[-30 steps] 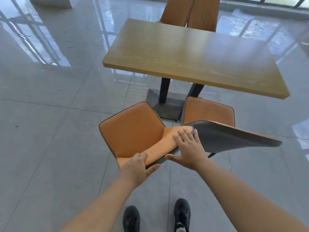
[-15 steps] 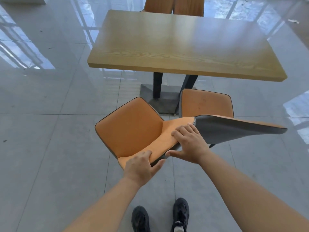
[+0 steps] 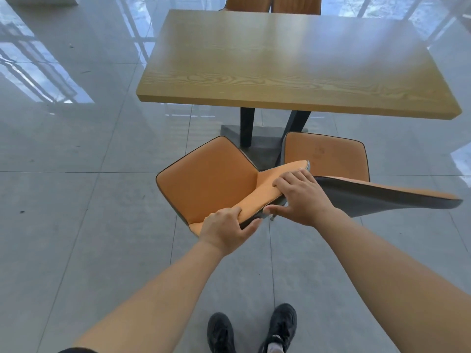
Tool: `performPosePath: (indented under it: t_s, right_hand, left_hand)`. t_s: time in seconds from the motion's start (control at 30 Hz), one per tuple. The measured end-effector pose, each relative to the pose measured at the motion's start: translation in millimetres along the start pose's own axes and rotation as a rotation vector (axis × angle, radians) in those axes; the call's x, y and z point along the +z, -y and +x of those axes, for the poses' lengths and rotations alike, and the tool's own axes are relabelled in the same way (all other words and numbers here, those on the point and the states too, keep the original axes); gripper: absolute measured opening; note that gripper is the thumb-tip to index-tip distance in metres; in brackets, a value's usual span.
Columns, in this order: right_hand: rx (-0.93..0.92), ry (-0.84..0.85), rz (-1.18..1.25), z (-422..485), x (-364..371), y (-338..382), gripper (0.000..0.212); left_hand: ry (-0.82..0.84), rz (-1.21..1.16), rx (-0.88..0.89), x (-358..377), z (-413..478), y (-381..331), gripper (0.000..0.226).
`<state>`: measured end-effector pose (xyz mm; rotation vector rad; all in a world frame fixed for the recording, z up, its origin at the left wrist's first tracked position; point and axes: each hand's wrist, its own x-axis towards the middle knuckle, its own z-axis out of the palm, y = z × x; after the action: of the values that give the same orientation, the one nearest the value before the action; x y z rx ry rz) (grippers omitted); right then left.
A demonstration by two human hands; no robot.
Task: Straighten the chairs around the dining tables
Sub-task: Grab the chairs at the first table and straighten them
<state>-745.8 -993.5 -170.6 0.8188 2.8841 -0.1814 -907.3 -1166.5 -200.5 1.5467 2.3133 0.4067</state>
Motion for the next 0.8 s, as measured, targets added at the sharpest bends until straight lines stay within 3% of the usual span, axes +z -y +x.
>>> performPosePath:
  t_s: [0.2,0.43,0.8]
  right_hand:
    - [0.054,-0.012,0.019,23.5,-9.2,-10.8,0.103]
    - [0.025,0.006,0.025,23.1,-10.6,-32.9,0.086]
    - [0.043,0.077,0.052,22.2,-4.9,-19.4,0.100]
  left_hand:
    - [-0.036,-0.011,0.039,-5.0,35.1,6.3,0.076]
    - [-0.056,-0.048,0.073,10.0,45.3,-6.1,0.076]
    - [0.003,-0.063,-0.005,14.1,31.4,-1.5,0.073]
